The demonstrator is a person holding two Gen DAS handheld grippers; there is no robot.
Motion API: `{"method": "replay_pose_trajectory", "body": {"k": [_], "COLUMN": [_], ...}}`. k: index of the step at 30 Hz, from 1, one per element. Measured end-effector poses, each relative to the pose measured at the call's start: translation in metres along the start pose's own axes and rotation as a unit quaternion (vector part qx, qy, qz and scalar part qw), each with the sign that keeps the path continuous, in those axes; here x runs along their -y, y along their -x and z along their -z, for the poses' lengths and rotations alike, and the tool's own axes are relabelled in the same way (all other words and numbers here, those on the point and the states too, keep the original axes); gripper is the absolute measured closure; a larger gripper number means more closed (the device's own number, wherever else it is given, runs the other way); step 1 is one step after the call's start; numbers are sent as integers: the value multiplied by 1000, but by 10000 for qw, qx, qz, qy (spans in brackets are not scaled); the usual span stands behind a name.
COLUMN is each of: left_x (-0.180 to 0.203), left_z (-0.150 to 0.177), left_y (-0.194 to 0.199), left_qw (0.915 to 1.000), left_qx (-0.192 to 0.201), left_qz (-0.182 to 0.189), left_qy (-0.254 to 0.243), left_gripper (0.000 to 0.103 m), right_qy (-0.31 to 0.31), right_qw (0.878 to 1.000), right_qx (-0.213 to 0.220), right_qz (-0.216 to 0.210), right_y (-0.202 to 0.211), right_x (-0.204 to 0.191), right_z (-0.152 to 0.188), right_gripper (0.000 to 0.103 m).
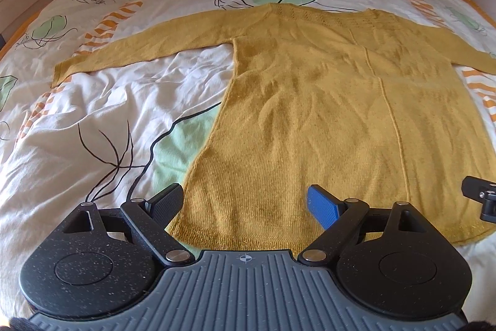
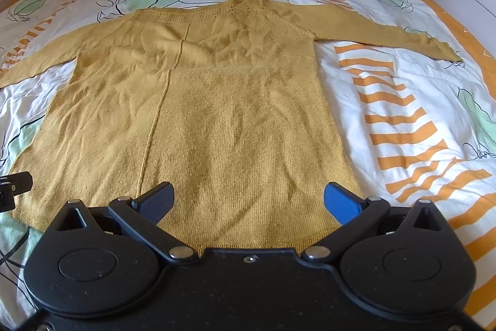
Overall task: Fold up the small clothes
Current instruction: 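Move both tools over the yellow sweater lying flat on the bed, then lower the right tool onto a sweater sleeve cuff and close on it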
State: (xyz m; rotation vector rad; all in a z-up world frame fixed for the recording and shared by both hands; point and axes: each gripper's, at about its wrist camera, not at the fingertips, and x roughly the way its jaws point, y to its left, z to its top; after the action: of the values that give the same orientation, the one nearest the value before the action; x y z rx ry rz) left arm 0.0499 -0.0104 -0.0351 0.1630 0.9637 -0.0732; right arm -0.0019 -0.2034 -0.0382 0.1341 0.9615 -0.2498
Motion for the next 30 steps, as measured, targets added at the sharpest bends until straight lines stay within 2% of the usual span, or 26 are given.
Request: {"method": "replay_pose_trajectory", "body": {"k": [13,20,30], "left_x": [11,20,42], "left_z": [-38,-68,-122], "left_y": [-26,-53,-94], "left_qw": [9995,9982,9963], "left_qx": [230,393,662], "left_qz": [106,31,8], "left_qy": [-191,-454,-547], "left_gripper": [16,16,16], "right_qy": [-126,-441,-649], "right_qw": [9996,9964,9962], "right_qx": [-49,78,133], "right_qz": [-254,-718,-560], "right_y": [-30,-56,-100], "right_x": [12,35,74], "right_z": [-30,-61,-106], "right_gripper": [1,1,1]}}
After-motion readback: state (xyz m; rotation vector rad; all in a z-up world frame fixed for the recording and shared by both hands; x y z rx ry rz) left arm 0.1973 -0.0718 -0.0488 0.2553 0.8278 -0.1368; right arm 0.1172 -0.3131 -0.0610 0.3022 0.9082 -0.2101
